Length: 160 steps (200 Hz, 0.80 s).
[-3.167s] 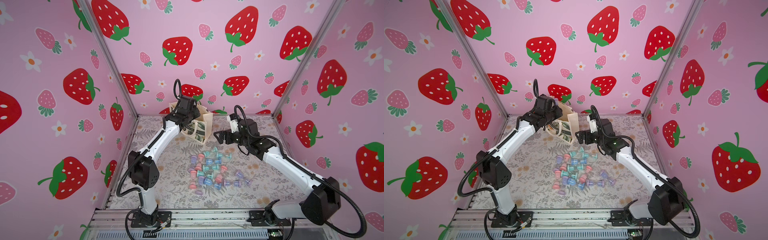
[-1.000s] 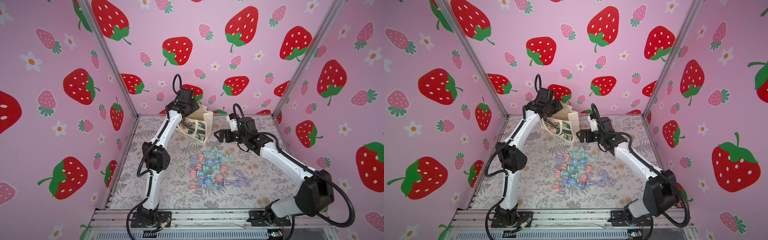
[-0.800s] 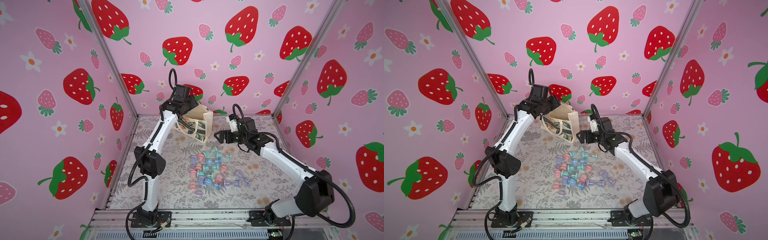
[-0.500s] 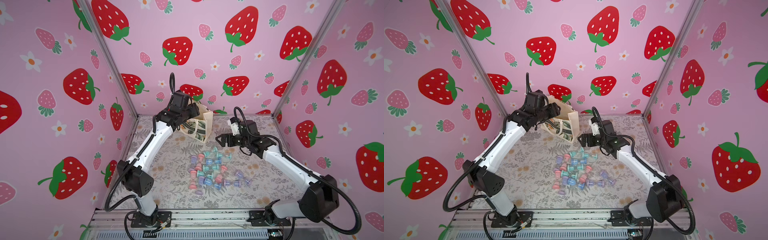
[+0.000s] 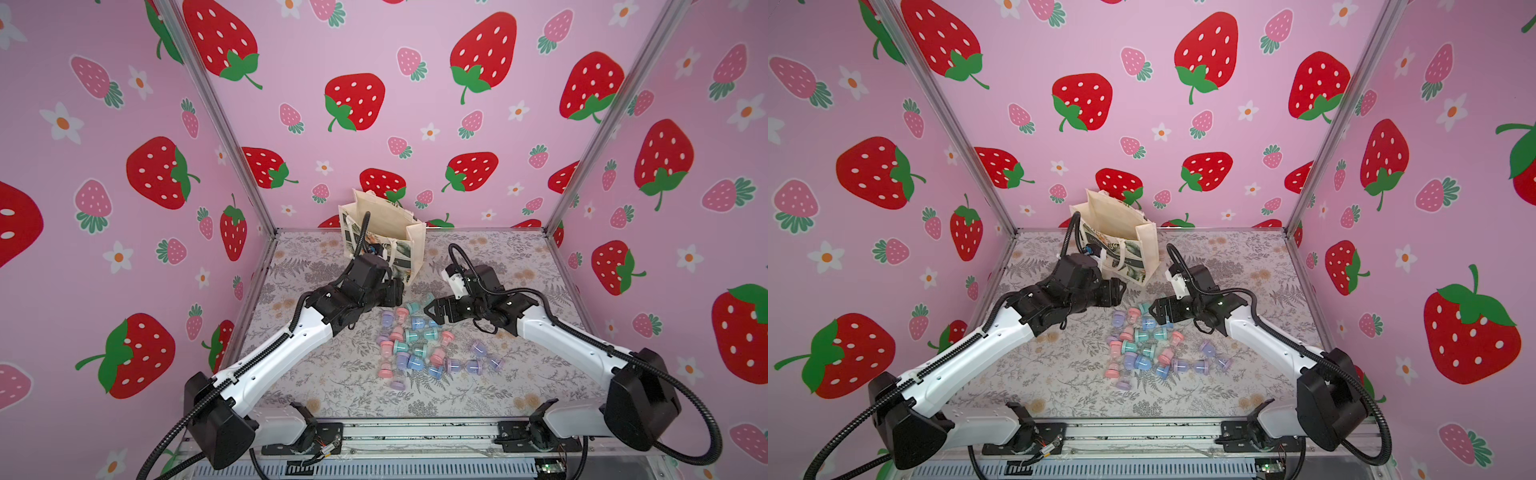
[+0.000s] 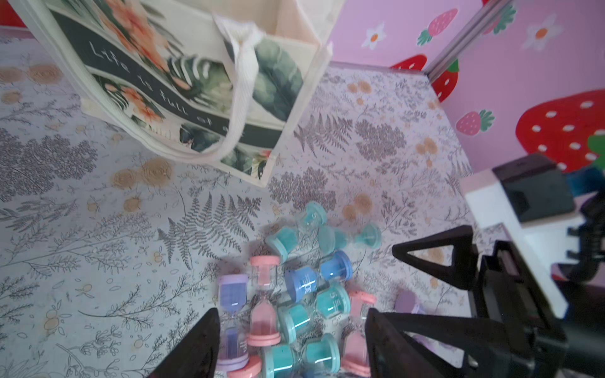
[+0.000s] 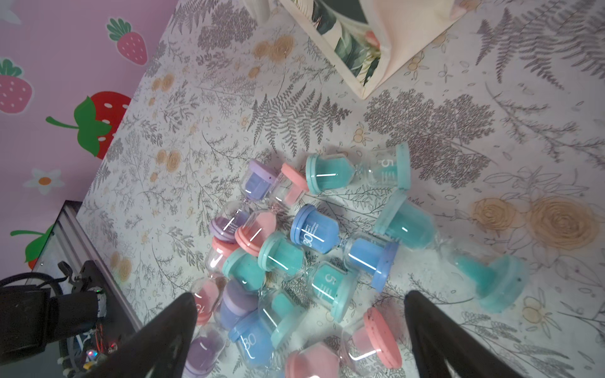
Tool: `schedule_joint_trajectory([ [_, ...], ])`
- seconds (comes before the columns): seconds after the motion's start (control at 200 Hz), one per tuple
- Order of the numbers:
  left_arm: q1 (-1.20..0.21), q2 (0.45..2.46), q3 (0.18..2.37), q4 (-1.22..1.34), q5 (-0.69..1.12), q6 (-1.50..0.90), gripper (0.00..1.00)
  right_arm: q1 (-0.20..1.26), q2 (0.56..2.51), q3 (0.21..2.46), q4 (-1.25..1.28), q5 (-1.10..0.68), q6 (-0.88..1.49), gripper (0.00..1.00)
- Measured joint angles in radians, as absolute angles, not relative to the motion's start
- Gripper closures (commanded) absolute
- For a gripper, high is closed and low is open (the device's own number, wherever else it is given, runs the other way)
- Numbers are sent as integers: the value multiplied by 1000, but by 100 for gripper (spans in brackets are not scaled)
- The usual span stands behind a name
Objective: Put the hourglass into the canvas bag
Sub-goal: Pick up the hourglass from the center of the board.
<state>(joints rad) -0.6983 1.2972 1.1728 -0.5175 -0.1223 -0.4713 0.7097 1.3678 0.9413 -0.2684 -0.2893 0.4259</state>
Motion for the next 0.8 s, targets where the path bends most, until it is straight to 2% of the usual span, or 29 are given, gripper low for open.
schedule_joint_trajectory([
  [0.34,-714,1383,1005,-529,-118,-468,30,776,1353,837,-200,-284,452,1],
  [0.8,-704,1528,945,-492,-123,-510,34,777,1353,817,-155,-258,475,1],
])
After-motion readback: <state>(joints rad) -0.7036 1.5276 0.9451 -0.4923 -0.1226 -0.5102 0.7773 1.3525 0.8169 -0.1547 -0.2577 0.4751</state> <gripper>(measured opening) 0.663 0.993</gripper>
